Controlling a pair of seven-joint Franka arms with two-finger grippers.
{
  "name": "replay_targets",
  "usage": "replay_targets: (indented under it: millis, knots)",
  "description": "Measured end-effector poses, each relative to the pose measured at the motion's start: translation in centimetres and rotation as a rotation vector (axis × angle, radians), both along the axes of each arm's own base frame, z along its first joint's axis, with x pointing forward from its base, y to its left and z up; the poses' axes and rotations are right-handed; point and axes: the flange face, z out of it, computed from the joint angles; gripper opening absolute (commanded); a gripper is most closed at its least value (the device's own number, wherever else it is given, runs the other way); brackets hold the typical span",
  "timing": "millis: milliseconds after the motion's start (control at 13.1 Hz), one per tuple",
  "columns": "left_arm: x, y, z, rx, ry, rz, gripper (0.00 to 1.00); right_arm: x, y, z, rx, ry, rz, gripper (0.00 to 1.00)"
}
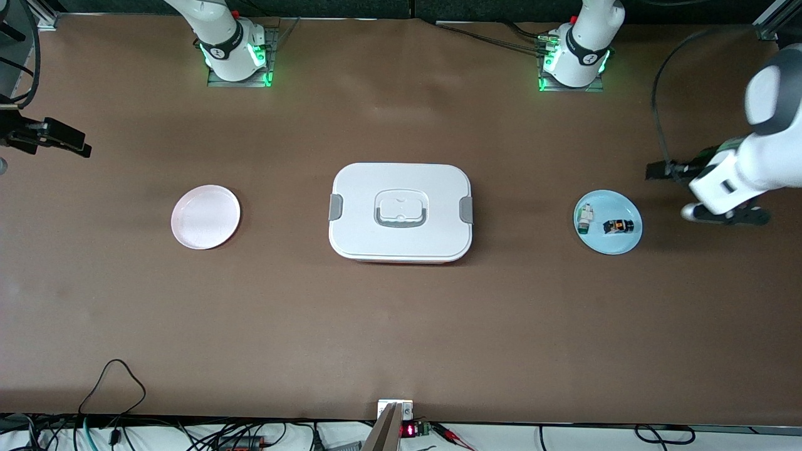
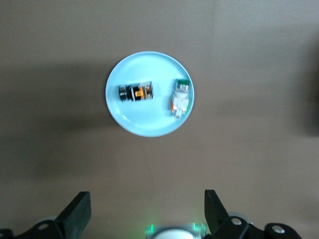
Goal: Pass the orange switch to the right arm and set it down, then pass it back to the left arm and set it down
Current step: 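Lower the left gripper onto the black-orange switch on the blue plate and close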
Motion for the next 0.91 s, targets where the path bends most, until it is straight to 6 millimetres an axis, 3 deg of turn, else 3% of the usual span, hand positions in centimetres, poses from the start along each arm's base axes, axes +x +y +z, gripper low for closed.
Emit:
replay_targets:
  millis: [228, 609, 761, 913]
  knots:
    - [-1.2, -0.1, -7.0, 0.007, -0.043, 0.023, 1.00, 0.0, 0.0, 0.1, 0.000, -0.002, 0.001, 1.00]
    - [-2.3, 1.0, -15.5, 0.008, -0.143, 0.053, 1.00, 0.1, -0.1, 1.2, -0.002, -0.025, -0.001, 1.00]
    - [-2.4, 1.6, -17.8, 0.008, -0.151, 0.063, 1.00, 0.1, 0.0, 1.2, -0.002, -0.025, 0.000, 1.00]
    - [-2.2, 2.0, -18.8, 0.007, -0.162, 0.070, 1.00, 0.2, 0.0, 1.1, -0.002, -0.025, 0.000, 1.00]
